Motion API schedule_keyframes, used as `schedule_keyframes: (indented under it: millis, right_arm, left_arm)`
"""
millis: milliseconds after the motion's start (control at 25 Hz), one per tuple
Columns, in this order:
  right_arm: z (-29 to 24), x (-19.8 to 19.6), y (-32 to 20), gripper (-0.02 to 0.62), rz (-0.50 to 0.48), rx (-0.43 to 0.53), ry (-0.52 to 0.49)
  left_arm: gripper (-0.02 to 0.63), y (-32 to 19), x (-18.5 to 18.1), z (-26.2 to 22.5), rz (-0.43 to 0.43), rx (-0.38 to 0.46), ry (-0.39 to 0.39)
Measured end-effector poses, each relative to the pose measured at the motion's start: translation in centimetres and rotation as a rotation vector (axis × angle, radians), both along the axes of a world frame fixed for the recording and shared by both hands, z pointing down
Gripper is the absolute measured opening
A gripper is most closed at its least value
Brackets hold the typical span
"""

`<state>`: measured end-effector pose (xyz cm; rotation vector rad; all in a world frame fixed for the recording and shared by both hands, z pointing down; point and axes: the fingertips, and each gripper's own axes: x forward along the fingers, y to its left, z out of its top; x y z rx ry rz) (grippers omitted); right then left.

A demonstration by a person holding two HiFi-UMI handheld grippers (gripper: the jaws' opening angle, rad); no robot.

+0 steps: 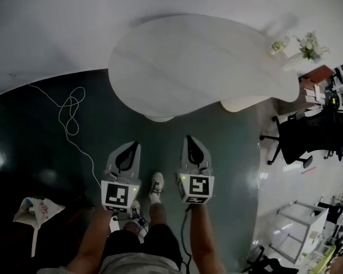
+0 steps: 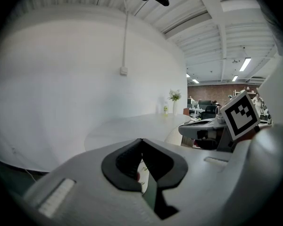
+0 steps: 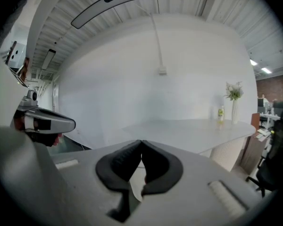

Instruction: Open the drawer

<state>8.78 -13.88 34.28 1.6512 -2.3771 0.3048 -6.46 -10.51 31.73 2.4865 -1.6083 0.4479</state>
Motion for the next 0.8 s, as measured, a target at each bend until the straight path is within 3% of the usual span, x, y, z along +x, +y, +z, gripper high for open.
schedule_keyframes:
  millis: [480,800]
  right_arm:
    - [10.2,0.2,-3.1,0.003,-0.021,-0.042,0.016]
    - [17.7,-1.0,-4.6,0.003,-0.063,-0.061,0.034]
  left_arm:
    - [0.009,-2.2,-0.3,9.5,-0.039,-0.041,0.002]
    - [0.009,-3.0,0.2,16.1,-0.009,-0.067,-0.017]
